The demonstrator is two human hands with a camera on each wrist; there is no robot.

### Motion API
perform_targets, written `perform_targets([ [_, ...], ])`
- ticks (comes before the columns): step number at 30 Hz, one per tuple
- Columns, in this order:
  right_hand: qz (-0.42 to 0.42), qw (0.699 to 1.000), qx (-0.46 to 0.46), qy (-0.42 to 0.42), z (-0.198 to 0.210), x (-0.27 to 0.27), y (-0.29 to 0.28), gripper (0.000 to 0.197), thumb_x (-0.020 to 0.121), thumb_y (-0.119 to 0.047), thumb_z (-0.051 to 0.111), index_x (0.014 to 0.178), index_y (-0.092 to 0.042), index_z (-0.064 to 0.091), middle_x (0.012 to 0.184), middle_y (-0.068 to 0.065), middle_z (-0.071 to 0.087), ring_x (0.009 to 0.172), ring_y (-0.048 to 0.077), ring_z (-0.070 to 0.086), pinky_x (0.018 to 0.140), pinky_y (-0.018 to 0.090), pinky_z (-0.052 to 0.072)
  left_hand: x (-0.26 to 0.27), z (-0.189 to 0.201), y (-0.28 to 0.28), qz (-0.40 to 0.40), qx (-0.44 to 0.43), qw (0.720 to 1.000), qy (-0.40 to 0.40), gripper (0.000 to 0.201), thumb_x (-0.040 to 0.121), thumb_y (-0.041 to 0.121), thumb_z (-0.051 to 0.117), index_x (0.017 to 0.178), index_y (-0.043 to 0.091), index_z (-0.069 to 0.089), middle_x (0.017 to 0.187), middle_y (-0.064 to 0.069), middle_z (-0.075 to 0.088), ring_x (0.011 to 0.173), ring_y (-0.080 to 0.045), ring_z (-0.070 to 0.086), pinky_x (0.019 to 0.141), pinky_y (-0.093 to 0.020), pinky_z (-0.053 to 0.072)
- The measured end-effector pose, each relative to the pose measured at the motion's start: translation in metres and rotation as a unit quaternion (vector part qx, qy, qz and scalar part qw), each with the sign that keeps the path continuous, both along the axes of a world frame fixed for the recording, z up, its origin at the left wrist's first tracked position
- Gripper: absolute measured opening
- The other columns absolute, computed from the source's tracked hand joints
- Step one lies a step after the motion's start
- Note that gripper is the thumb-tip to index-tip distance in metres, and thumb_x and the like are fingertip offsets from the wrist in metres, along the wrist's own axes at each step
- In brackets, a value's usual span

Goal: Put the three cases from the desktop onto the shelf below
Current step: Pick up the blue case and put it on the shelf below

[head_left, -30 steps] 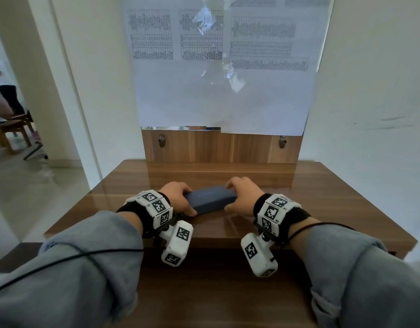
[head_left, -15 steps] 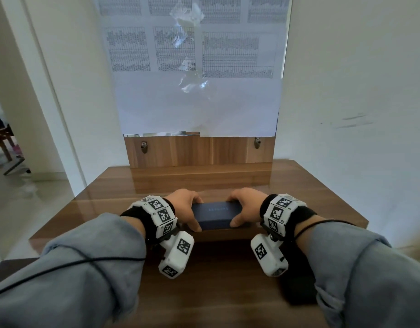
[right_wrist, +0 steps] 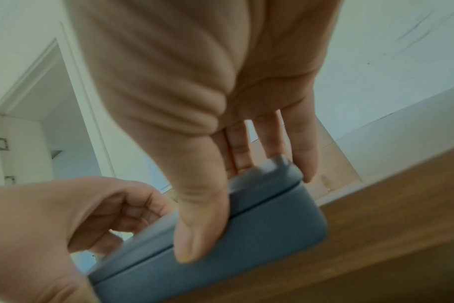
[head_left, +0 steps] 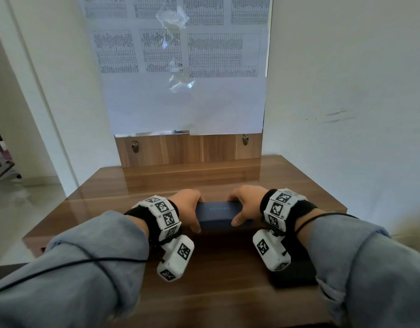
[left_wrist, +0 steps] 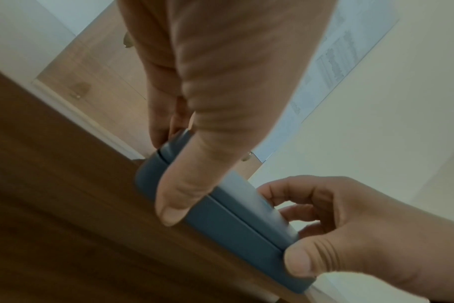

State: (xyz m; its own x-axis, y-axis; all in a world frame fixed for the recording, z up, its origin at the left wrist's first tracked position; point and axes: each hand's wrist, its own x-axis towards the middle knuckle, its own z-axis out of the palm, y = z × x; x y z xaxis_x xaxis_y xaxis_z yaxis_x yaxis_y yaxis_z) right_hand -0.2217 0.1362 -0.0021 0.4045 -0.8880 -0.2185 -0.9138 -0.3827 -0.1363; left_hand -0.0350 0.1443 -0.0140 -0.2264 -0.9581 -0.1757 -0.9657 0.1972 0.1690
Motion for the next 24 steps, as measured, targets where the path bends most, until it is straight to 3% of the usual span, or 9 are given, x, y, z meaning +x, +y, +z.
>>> perform_targets([
  [8,-0.018,1.000,0.010,-0.019,0.000,-0.016,0.016,0.071,0.076,-0.027,0.080,0.136,-0.011,0.046,0.137,0.008,0.054,0.123,0.028,0.053,0.105,0.042,0.045,-0.015,0.001,0.017,-0.021,-0.014,1.000,-0.006,0.072,0.061,0.034,0.087,0.124,0.015,0.056,0.121,-0.001,0.061,0.106,-0.020,0.060,0.091,-0.033,0.053],
  [12,-0.050,0.996,0.040,-0.055,0.001,-0.035,0.026,0.083,0.072,-0.022,0.083,0.142,-0.017,0.038,0.141,0.005,0.049,0.126,0.026,0.050,0.099,0.037,0.045,-0.032,0.008,0.029,-0.040,-0.013,0.999,0.000,0.075,0.063,0.037,0.086,0.127,0.013,0.055,0.122,-0.003,0.060,0.108,-0.022,0.060,0.094,-0.035,0.052],
  [16,-0.068,0.992,0.064,-0.090,0.009,-0.056,0.034,0.093,0.070,-0.026,0.085,0.146,-0.018,0.032,0.141,0.005,0.047,0.127,0.024,0.048,0.099,0.036,0.044,-0.049,0.014,0.039,-0.047,0.021,0.999,0.018,0.073,0.061,0.041,0.086,0.124,0.013,0.060,0.118,-0.001,0.063,0.105,-0.020,0.062,0.093,-0.034,0.053],
  [20,-0.078,0.991,0.075,-0.079,0.010,-0.073,0.041,0.075,0.075,-0.041,0.078,0.138,-0.017,0.045,0.127,0.001,0.059,0.116,0.021,0.057,0.094,0.032,0.046,-0.066,0.012,0.044,-0.055,0.073,0.995,0.047,0.065,0.063,0.037,0.086,0.120,0.013,0.065,0.116,-0.003,0.067,0.103,-0.021,0.065,0.090,-0.034,0.056],
  [24,-0.095,0.992,0.023,-0.075,0.007,-0.089,0.048,0.072,0.080,-0.055,0.066,0.138,-0.016,0.047,0.130,0.003,0.061,0.119,0.021,0.056,0.099,0.033,0.042,-0.089,-0.003,0.044,-0.060,0.166,0.981,0.080,0.059,0.064,0.032,0.086,0.117,0.012,0.068,0.118,-0.009,0.070,0.105,-0.025,0.068,0.092,-0.041,0.057],
])
